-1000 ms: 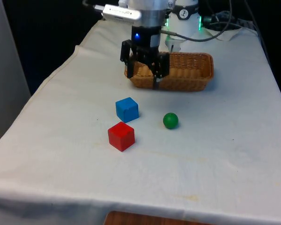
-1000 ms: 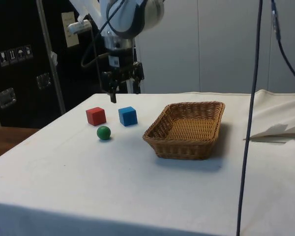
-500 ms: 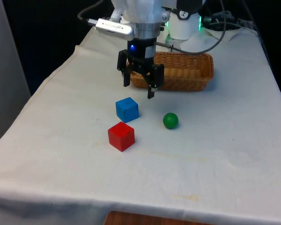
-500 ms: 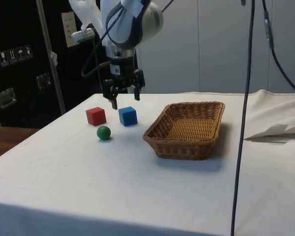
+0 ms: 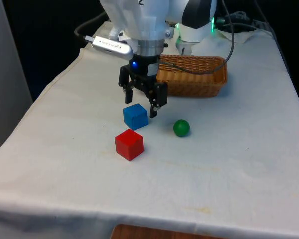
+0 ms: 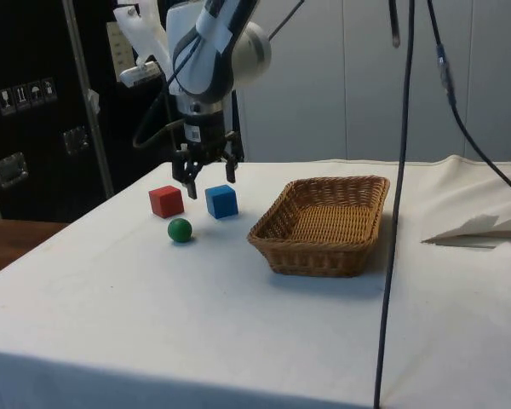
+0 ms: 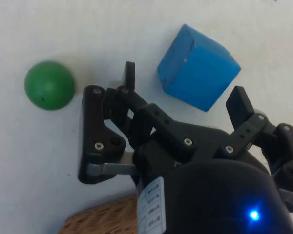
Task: Place all non-red objects into the basket.
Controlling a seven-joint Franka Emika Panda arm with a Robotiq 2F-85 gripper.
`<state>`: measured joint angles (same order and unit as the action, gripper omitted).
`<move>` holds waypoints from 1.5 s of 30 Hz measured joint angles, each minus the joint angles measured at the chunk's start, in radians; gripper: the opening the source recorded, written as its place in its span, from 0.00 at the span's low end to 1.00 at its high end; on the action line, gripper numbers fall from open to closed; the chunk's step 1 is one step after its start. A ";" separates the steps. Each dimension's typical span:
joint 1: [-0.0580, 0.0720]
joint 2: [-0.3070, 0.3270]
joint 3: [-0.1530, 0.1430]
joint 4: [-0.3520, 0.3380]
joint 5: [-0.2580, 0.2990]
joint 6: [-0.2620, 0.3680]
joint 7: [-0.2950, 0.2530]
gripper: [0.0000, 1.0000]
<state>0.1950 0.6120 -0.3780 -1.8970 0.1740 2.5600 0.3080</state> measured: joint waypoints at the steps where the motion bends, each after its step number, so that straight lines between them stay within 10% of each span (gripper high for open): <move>1: -0.001 0.004 -0.001 0.003 0.000 0.000 0.000 1.00; 36: -0.012 0.063 -0.029 0.032 0.019 0.000 -0.012 1.00; 45: -0.012 0.063 -0.035 0.037 0.019 -0.002 -0.011 0.06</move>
<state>0.1830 0.6750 -0.4130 -1.8600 0.1930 2.5580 0.2970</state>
